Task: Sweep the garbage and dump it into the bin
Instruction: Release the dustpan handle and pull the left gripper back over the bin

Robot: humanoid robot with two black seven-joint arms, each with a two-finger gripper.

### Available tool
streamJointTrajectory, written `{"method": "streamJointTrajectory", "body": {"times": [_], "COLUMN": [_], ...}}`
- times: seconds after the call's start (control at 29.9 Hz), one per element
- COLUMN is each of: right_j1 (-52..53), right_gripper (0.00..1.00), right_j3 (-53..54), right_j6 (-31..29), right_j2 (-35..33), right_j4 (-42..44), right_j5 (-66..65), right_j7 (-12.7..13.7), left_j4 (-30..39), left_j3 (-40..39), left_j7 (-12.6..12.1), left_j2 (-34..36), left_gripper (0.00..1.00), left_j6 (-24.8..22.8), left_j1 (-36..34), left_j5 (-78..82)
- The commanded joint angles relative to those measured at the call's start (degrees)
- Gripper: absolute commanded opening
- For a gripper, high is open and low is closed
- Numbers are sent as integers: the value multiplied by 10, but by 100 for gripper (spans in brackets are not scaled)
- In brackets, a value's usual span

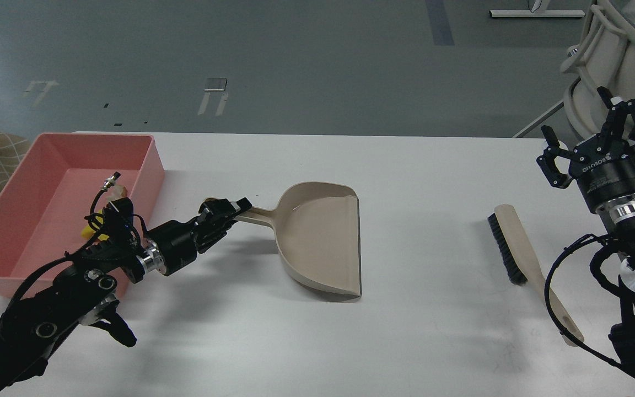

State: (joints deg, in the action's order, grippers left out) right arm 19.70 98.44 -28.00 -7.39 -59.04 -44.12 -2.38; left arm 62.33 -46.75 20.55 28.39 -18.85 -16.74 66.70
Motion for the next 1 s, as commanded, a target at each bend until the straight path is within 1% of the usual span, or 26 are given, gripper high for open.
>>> {"method": "streamJointTrajectory", "body": {"times": [0.0, 0.13, 0.3, 0.37, 0.47, 0.53, 0.57, 0.6, 0.7, 0.97], "right_j1": [0, -2, -3, -4, -4, -4, -4, -4, -4, -10], "right_gripper": [100, 100, 100, 100, 100, 100, 100, 100, 100, 100], "right_j3": [0, 0, -1, -1, -1, -1, -1, -1, -1, 2], "right_j6": [0, 0, 0, 0, 0, 0, 0, 0, 0, 0], "right_j2": [0, 0, 0, 0, 0, 0, 0, 0, 0, 1], "right_j4": [1, 1, 1, 1, 1, 1, 0, 0, 0, -1], "right_j5": [0, 0, 0, 0, 0, 0, 0, 0, 0, 1], "right_j7": [0, 0, 0, 0, 0, 0, 0, 0, 0, -4], "left_j4": [-9, -9, -12, -12, -12, -12, -12, -12, -12, -11], "left_j3": [0, 0, 0, 1, 1, 1, 1, 1, 4, 3], "left_j7": [0, -1, 0, 0, -1, -2, -2, -2, -2, -1], "left_j2": [1, 3, 3, 3, 5, 7, 7, 8, 9, 12], "left_gripper": [27, 33, 34, 36, 45, 66, 69, 77, 89, 94], "left_j6": [0, 0, 0, 0, 0, -1, -1, -1, -1, 0], "left_j1": [-2, -3, -2, -2, -2, -2, 0, 0, 2, 4], "left_j5": [0, -3, -4, -3, -3, -2, -1, 0, 0, -6]}}
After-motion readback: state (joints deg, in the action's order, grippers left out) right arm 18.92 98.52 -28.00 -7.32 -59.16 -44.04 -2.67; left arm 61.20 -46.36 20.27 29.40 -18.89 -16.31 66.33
